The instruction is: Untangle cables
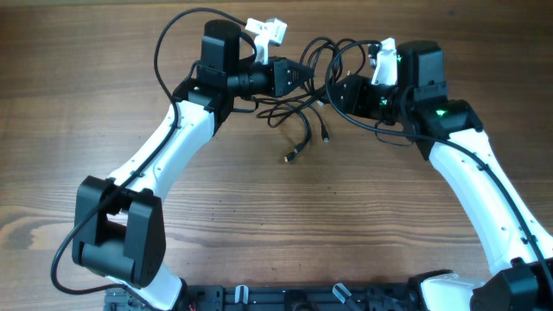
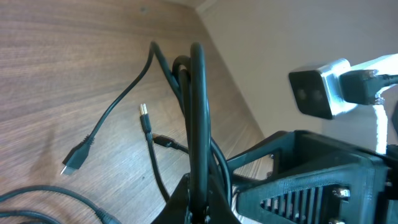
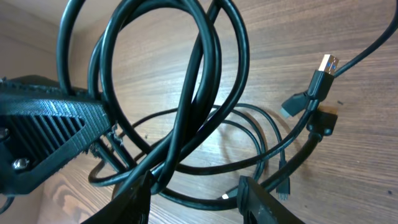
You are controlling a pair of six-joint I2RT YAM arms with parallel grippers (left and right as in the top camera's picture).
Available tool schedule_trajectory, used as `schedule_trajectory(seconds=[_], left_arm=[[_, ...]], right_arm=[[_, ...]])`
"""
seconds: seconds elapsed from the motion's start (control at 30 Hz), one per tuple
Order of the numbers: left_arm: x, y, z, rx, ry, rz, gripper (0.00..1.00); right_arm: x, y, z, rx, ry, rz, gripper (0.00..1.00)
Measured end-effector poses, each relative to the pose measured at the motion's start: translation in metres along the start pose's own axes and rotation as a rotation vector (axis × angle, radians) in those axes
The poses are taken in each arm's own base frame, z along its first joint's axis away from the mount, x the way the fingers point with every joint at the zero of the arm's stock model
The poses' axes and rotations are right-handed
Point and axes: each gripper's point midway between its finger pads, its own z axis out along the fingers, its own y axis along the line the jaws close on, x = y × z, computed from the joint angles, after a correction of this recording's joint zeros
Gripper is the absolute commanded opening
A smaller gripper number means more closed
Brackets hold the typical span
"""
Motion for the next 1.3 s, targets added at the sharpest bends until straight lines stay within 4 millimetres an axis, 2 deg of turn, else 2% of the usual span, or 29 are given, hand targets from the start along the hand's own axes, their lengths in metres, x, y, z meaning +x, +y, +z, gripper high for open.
schedule_trajectory(seconds=[0.2,0.33,0.43,0.53,0.6,0.7,0.77,0.83,0.97,1.17,1.3], left_arm=[[-0.022,-0.022,-0.008,0.068,-0.069,-0.001,0.04],[-0.053,-0.059,-0.03,0.204,-0.157,-0.023,0.04],[-0.072,-0.089,-0.048,0.315,-0.198,-0.069,0.04],[-0.076,-0.097,-0.058,0.353,-0.194,-0.104,0.04],[-0.075,-0.085,-0.061,0.325,-0.178,-0.131,0.04],[-0.063,-0.048,-0.058,0.203,-0.15,-0.216,0.04],[-0.057,-0.034,-0.055,0.146,-0.143,-0.248,0.04],[-0.049,-0.017,-0.047,0.057,-0.15,-0.267,0.04],[-0.042,-0.007,-0.032,-0.049,-0.177,-0.275,0.04],[-0.038,0.017,-0.021,-0.241,-0.265,-0.359,0.04],[-0.04,0.022,-0.02,-0.286,-0.302,-0.371,0.04]], right_arm=[[-0.002,0.003,0.0,-0.013,-0.008,0.026,0.43],[-0.007,0.005,0.001,-0.022,-0.024,0.061,0.43],[-0.015,0.006,0.008,-0.042,-0.048,0.083,0.38],[-0.017,0.006,0.009,-0.057,-0.047,0.091,0.38],[-0.014,0.004,0.005,-0.069,-0.022,0.099,0.38],[-0.01,-0.006,-0.014,-0.057,0.005,0.146,0.38],[-0.008,0.003,-0.026,-0.097,0.017,0.144,0.38],[-0.003,0.015,-0.03,-0.135,0.039,0.132,0.4],[0.006,0.035,-0.021,-0.192,0.077,0.107,0.55],[0.008,0.047,0.001,-0.23,0.105,0.145,0.62],[0.006,0.05,0.013,-0.246,0.109,0.159,0.63]])
